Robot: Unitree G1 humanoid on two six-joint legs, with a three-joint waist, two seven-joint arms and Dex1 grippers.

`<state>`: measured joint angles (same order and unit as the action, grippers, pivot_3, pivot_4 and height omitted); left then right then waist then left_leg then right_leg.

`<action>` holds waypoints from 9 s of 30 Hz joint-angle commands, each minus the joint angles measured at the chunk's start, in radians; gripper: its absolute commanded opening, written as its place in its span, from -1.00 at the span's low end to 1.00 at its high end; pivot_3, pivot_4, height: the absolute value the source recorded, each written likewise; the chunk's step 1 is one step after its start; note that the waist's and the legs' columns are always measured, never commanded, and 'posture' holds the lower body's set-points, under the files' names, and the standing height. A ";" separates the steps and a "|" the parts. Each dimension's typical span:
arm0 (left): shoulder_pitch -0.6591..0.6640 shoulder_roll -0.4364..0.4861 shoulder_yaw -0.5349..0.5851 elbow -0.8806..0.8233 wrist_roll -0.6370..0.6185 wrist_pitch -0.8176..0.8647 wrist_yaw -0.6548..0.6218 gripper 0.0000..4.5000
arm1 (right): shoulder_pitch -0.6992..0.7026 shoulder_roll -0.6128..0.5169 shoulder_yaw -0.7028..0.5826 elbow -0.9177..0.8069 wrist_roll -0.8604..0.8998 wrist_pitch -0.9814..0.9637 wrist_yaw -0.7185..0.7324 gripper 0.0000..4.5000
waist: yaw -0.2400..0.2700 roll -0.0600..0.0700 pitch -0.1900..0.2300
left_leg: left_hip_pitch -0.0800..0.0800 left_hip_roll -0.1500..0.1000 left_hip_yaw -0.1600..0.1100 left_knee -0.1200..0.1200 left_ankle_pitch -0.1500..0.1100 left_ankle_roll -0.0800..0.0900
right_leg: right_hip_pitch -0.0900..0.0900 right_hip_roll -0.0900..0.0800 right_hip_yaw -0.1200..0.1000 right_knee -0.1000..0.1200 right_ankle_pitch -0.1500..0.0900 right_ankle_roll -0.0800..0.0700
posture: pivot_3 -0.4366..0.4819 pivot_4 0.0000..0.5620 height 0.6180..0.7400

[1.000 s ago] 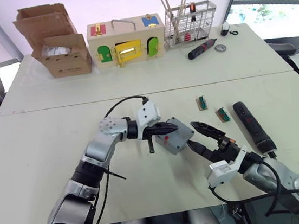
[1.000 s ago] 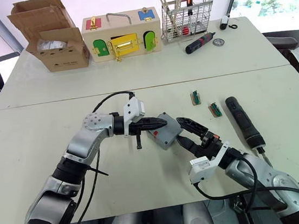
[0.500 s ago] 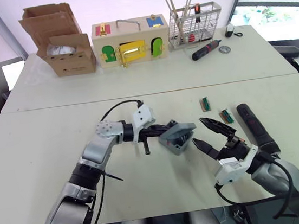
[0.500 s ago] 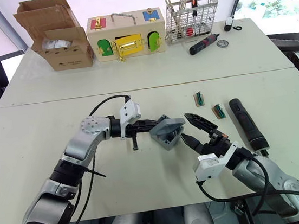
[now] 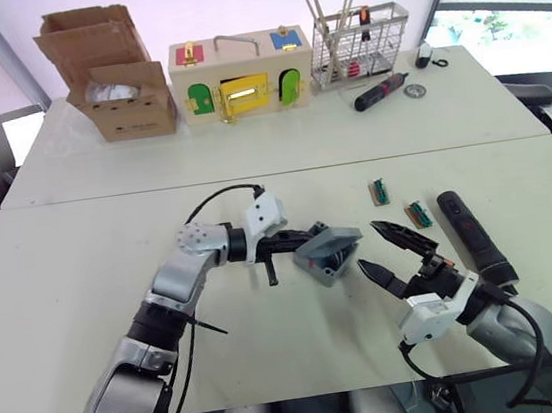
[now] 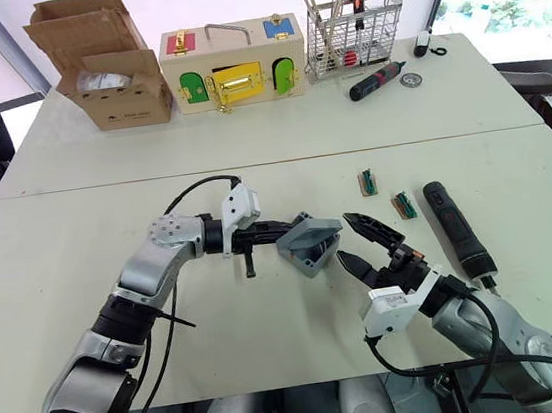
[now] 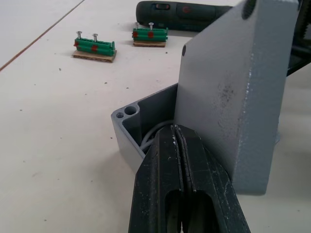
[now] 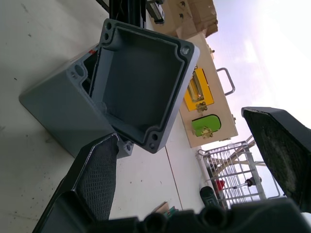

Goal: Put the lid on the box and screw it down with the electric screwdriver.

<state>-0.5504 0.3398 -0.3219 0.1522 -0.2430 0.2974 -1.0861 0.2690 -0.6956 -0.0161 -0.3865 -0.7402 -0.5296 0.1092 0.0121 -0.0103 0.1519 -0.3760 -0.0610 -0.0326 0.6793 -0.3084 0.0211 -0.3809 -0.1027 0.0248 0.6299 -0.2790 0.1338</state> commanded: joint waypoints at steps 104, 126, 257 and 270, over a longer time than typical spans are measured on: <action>-0.020 0.057 0.016 -0.038 -0.078 0.144 -0.059 -1.00 | -0.682 -0.059 0.235 0.728 -0.083 -0.652 -0.227 0.98 | -0.027 0.001 0.002 | -0.014 0.000 0.000 -0.001 0.005 -0.009 | -0.016 0.001 0.000 0.002 0.000 0.000 | -0.05 -0.47 0.95; 0.033 0.043 -0.052 0.025 0.015 0.052 -0.065 -1.00 | -0.660 -0.180 0.199 0.589 0.045 -0.627 -0.019 0.98 | -0.021 0.003 0.000 | -0.013 0.000 0.000 0.001 0.005 -0.008 | -0.012 0.000 0.000 0.002 0.000 0.000 | -0.05 -0.47 0.95; -0.057 0.024 0.112 0.014 -0.082 0.137 -0.144 -1.00 | -0.074 0.084 0.007 -0.278 1.168 0.973 0.496 -0.98 | 0.001 0.003 0.001 | -0.017 0.000 -0.001 0.002 0.002 -0.003 | -0.018 -0.001 -0.001 0.002 0.000 0.000 | -0.05 -0.47 0.95; -0.062 0.020 0.106 0.055 -0.062 0.100 -0.128 -1.00 | -0.069 0.111 0.009 -0.317 1.189 0.991 0.473 -0.98 | 0.001 0.003 0.001 | -0.017 0.000 -0.001 0.002 0.002 -0.003 | -0.017 -0.001 -0.001 0.002 0.000 0.000 | -0.05 -0.47 0.95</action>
<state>-0.6032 0.3607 -0.2177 0.2067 -0.3056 0.4108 -1.2170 0.2010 -0.5935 0.0150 -0.6582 0.4284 0.4623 0.5886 0.0132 -0.0072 0.1527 -0.3934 -0.0609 -0.0337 0.6810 -0.3067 0.0181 -0.3983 -0.1035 0.0240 0.6314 -0.2785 0.1340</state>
